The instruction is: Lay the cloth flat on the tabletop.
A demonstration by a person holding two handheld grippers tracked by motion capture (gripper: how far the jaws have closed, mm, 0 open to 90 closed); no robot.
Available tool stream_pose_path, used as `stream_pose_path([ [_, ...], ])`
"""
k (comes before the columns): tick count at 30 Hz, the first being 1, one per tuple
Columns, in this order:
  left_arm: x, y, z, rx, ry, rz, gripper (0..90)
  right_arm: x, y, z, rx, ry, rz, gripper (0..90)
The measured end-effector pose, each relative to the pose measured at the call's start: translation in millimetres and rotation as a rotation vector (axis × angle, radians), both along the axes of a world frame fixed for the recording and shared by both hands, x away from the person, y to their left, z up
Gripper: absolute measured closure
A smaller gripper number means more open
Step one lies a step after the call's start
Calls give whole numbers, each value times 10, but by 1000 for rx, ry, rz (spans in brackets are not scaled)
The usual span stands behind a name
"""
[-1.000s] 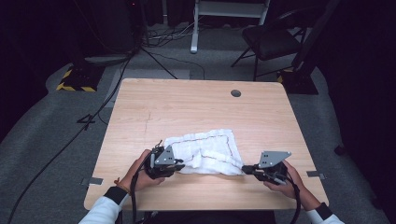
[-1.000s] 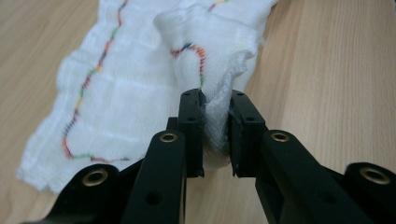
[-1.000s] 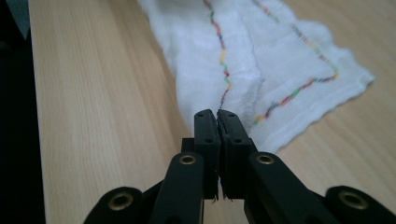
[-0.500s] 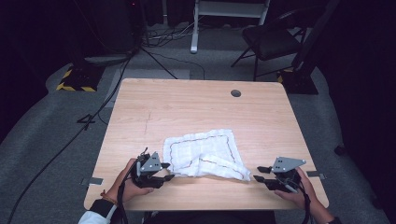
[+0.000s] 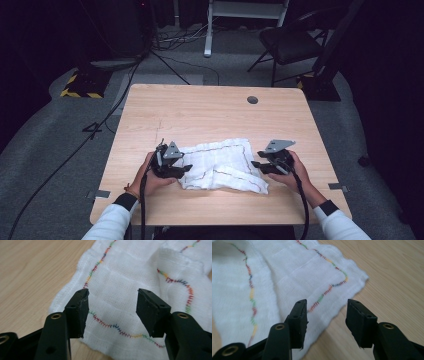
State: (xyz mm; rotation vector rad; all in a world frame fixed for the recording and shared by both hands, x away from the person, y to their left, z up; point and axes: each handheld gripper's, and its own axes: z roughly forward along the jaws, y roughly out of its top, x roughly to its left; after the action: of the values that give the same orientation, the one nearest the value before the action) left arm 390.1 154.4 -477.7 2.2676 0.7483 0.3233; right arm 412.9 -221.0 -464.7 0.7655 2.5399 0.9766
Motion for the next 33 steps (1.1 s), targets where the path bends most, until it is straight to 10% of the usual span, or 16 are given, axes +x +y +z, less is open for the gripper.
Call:
stream_pose_path([
  [7, 109, -128, -128, 89, -31, 42, 453, 230, 192, -195, -1, 62, -26, 516],
  [15, 231, -86, -181, 17, 22, 31, 450, 364, 145, -230, 12, 108, -53, 472],
  [33, 904, -293, -155, 74, -15, 82, 382, 736, -79, -219, -4, 97, -189, 461],
])
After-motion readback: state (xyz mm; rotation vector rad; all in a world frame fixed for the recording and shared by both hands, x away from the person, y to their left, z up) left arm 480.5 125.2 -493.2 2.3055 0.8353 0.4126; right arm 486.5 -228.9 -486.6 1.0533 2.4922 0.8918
